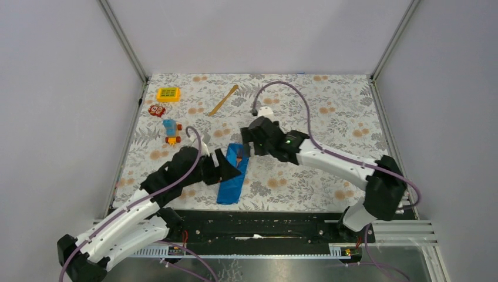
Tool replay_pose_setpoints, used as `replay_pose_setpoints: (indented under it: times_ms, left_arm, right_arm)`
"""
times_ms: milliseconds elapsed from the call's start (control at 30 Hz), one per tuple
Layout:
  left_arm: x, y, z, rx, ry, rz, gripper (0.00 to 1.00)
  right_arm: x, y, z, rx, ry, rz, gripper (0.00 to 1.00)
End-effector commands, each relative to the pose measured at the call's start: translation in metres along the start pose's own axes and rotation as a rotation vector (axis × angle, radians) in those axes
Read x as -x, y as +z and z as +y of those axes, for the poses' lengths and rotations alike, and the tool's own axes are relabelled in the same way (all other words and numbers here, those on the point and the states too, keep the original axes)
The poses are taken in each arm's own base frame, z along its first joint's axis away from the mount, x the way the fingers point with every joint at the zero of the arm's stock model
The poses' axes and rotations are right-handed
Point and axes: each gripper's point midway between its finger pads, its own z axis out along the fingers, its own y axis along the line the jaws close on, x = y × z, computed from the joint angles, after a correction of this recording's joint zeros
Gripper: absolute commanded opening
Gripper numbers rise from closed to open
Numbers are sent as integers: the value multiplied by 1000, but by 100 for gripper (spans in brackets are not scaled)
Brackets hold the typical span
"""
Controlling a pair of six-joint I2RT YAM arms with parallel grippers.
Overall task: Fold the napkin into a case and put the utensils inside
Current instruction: Insert the fork into the folded napkin, then move the knife to the center of the board.
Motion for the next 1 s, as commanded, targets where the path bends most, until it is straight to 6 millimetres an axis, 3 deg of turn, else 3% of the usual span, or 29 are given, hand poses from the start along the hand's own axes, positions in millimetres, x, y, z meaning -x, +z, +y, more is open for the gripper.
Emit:
replay_pose_setpoints:
  times_ms: [0,100,133,200,300,400,433,633,833,967]
  left_arm:
    - [82,-1,-10,175,246,-231,78]
    - [147,5,11,389,286,-319,83]
    - [163,17,25,440,275,-286,84]
    - [197,30,41,471,251,-267,84]
    - [242,59,55,488,281,-230,97]
    - [282,91,70,561,378,-200,91]
    - [300,99,68,576,408,-203,90]
    - [347,162,98,647,568,-106,87]
    - [394,185,135,739,586,-179,86]
    - [409,200,159,708,516,-207,83]
  right_arm:
    - [-5,-7,-29,94,-138,-27,94]
    - [-16,-18,-46,115,-113,-47,96]
    - [-21,-22,-51,115,-99,-53,97]
    - [-31,-26,-59,131,-68,-56,99]
    - [-48,-30,-63,179,-29,-51,100]
    - [-63,-30,-62,218,-5,-26,100]
    - [-67,-30,-62,226,0,-16,100]
    - [-78,-34,-63,259,8,-2,100]
    - [-78,-36,-69,258,7,-23,100]
    - [-77,-33,-74,246,20,-33,100]
